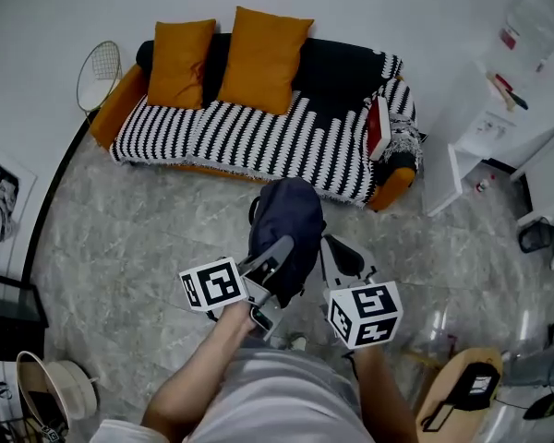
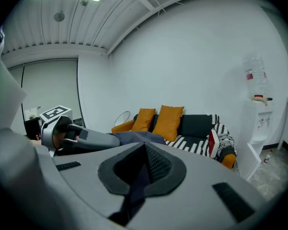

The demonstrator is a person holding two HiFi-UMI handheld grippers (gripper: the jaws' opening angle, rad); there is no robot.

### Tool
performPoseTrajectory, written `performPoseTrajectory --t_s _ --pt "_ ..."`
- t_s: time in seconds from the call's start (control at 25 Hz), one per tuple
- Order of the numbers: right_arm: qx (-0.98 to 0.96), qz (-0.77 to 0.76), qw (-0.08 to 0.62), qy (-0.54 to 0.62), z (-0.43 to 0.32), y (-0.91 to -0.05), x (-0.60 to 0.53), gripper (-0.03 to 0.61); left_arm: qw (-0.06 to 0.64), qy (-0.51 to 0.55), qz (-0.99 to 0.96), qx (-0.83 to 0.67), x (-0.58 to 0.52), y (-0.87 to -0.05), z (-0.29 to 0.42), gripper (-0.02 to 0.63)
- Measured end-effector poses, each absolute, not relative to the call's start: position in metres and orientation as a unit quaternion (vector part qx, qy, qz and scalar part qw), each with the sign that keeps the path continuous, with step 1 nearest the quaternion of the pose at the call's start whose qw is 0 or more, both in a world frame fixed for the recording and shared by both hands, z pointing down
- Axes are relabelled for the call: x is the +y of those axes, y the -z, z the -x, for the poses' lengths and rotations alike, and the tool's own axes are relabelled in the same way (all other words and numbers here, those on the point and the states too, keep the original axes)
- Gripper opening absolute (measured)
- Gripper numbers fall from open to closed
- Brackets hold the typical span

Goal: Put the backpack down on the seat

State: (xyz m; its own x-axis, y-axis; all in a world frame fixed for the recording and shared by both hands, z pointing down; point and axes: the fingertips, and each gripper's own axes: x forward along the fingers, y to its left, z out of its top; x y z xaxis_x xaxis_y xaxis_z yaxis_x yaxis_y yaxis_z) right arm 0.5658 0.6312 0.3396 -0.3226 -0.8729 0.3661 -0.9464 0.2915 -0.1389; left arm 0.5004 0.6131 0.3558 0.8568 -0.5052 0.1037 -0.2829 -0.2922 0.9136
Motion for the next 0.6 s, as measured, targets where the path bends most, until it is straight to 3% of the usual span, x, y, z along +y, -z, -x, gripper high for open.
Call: performPoseTrajectory --t_s 0.6 --pt "-0.810 -0.545 0.136 -0.167 -0.512 -0.344 0.481 0.002 0.546 0.109 -0.790 -0.256 0.474 -0.362 -0.454 0.008"
